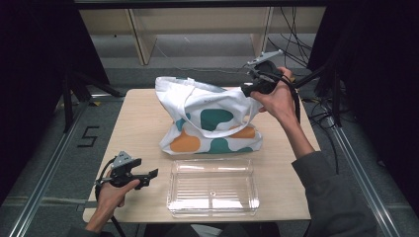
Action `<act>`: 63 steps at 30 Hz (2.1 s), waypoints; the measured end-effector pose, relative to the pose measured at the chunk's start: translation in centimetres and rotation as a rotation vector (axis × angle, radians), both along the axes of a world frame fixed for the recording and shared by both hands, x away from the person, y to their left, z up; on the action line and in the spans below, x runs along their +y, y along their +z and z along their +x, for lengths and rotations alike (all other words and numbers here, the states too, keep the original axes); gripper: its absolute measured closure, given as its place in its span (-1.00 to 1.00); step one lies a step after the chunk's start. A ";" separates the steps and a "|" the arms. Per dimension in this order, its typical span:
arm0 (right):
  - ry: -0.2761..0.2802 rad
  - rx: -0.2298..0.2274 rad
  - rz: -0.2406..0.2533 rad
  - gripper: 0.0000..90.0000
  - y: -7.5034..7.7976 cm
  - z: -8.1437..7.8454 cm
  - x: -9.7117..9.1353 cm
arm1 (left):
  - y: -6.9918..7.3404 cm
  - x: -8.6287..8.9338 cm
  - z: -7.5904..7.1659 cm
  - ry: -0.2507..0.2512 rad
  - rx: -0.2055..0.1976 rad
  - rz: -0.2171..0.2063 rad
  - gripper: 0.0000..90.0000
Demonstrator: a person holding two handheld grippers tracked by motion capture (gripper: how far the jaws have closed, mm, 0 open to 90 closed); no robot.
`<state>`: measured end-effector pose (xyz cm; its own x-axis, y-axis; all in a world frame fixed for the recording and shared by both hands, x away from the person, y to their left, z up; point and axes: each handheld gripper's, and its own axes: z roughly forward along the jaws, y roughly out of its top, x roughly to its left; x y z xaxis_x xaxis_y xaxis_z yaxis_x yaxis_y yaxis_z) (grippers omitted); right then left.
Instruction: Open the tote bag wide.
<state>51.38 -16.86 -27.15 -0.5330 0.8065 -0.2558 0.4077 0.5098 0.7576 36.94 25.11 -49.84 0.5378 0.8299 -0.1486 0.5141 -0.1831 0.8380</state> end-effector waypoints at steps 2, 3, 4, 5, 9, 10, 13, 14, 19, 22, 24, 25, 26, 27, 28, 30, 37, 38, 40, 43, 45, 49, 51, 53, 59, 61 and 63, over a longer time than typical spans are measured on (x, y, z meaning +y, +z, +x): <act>0.000 0.026 -0.021 -0.18 -0.1 0.5 0.1 | 0.0 0.0 0.0 0.000 0.000 0.001 -0.65; -0.018 0.042 -0.008 -0.17 -0.2 0.8 0.0 | 0.0 0.0 0.0 -0.002 0.001 0.001 -0.65; -0.025 0.064 0.013 -0.15 -0.2 1.0 -0.1 | 0.0 0.0 0.0 -0.004 0.001 0.003 -0.65; -0.028 0.069 0.028 -0.09 -0.1 1.4 -0.4 | 0.0 0.0 0.0 -0.004 0.001 0.001 -0.65; -0.073 0.098 0.050 0.02 0.0 1.7 -1.1 | 0.0 0.0 0.0 -0.005 0.004 -0.001 -0.65; -0.071 0.112 0.051 0.03 -0.2 1.7 -1.2 | -0.1 0.0 0.1 -0.005 0.005 -0.001 -0.65; -0.062 0.119 0.033 0.10 -0.4 1.7 -1.1 | -0.1 -0.1 0.1 0.001 0.008 -0.007 -0.65; -0.056 0.115 0.028 0.14 -0.6 1.7 -1.0 | -0.1 -0.1 0.0 0.000 0.008 -0.006 -0.65; -0.033 0.131 -0.023 0.43 -0.6 1.8 -0.8 | 0.0 0.1 0.1 0.001 0.006 -0.003 -0.65; -0.019 0.123 -0.049 0.62 -0.6 1.9 -0.8 | -0.1 0.1 0.0 0.003 0.008 -0.007 -0.65; 0.010 0.128 -0.061 0.78 -0.9 1.9 -0.7 | -0.1 0.1 0.1 0.009 0.010 -0.009 -0.65; 0.020 0.134 -0.070 0.87 -1.0 1.9 -0.7 | -0.1 0.1 0.0 0.007 0.012 -0.008 -0.65; 0.033 0.133 -0.073 0.92 -1.0 1.8 -0.6 | -0.1 0.1 0.0 0.006 0.011 -0.008 -0.65; 0.042 0.129 -0.080 0.96 -0.9 1.7 -0.6 | -0.1 0.1 0.1 0.004 0.010 -0.009 -0.65; 0.050 0.120 -0.089 0.97 -0.8 1.6 -0.6 | -0.1 0.1 0.1 0.005 0.009 -0.010 -0.65; 0.066 0.105 -0.085 0.97 -0.5 1.3 -0.6 | -0.1 0.1 0.1 0.006 0.008 -0.009 -0.64; 0.150 -0.003 -0.077 0.98 2.4 -1.4 -1.2 | -0.2 0.1 0.1 0.001 0.014 -0.005 -0.62; 0.171 -0.013 -0.072 0.98 2.9 -2.2 -1.1 | -0.1 0.1 0.1 0.004 0.013 -0.005 -0.61; 0.204 -0.038 -0.069 0.98 3.5 -3.1 -1.1 | -0.1 0.0 0.1 0.016 0.012 -0.015 -0.61; 0.250 -0.062 -0.080 0.98 4.0 -4.6 -1.1 | -0.1 0.2 0.1 0.002 0.007 0.003 -0.61; 0.274 -0.076 -0.071 0.98 3.9 -5.5 -1.1 | -0.1 0.2 0.1 0.007 0.007 0.003 -0.61; 0.308 -0.108 -0.055 0.98 2.9 -6.7 -1.5 | -0.1 0.1 0.1 0.005 0.010 0.001 -0.61; 0.316 -0.088 -0.049 0.98 1.7 -7.0 -1.5 | -0.1 0.1 0.1 0.008 0.010 -0.001 -0.61; 0.318 -0.071 -0.060 0.98 0.5 -7.0 -1.6 | -0.1 0.1 0.1 0.004 0.009 0.001 -0.61; 0.288 -0.005 -0.064 0.98 -2.8 -5.9 -2.1 | -0.2 0.2 0.2 0.011 0.013 0.002 -0.60; 0.277 -0.004 -0.070 0.98 -4.0 -5.3 -2.1 | -0.2 0.1 0.2 0.014 0.011 -0.003 -0.60; 0.267 0.009 -0.054 0.98 -5.1 -4.8 -2.0 | 0.0 0.2 0.3 0.002 0.006 -0.004 -0.58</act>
<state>46.56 -18.84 -32.22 -0.7274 0.6223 -0.2891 0.2596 0.6396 0.7235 37.20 25.32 -49.85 0.5357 0.8301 -0.1548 0.5190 -0.1790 0.8358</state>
